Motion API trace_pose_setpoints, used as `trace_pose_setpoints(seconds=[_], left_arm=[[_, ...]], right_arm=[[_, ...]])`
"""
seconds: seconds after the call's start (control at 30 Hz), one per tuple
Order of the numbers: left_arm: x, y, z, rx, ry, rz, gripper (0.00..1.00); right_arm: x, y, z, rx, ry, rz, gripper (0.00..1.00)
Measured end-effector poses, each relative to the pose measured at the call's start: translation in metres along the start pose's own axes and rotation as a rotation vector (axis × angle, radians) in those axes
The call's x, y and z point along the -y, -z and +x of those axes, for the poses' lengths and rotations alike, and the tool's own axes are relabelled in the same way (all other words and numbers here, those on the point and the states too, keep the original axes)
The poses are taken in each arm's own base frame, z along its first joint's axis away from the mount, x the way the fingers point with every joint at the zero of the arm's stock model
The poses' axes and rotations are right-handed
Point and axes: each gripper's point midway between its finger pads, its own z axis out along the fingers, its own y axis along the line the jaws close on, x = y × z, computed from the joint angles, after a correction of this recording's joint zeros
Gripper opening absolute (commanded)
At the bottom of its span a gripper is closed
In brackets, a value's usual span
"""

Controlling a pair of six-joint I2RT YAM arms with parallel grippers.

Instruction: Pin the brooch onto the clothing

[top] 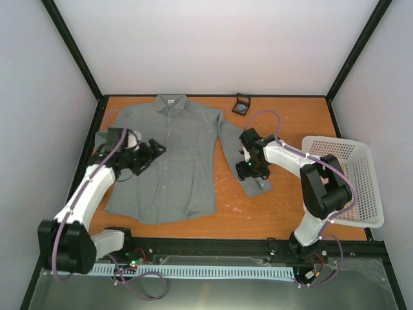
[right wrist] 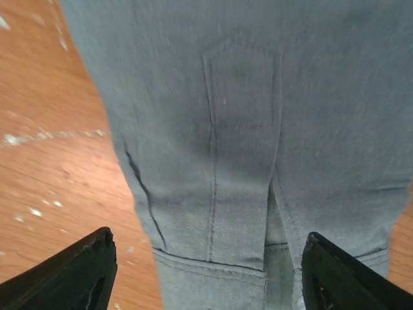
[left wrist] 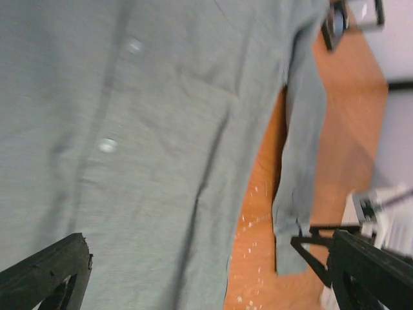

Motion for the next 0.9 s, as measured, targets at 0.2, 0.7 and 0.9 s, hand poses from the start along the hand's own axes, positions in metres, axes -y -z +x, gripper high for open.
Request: trace_pose_setpoints(seconds=[0.2, 0.7, 0.9], left_arm=[[0.038, -0.046, 0.033, -0.173, -0.158, 0.046, 1.00], [0.066, -0.045, 0.020, -0.139, -0.236, 0.117, 1.00], [0.079, -0.036, 0.004, -0.074, -0.278, 0.120, 1.00]], right_arm=[[-0.003, -0.012, 0.026, -0.085, 0.076, 0.046, 0.79], [-0.003, -0.023, 0.054, -0.165, 0.114, 0.151, 0.03], [-0.094, 0.056, 0.018, -0.063, 0.131, -0.313, 0.03]])
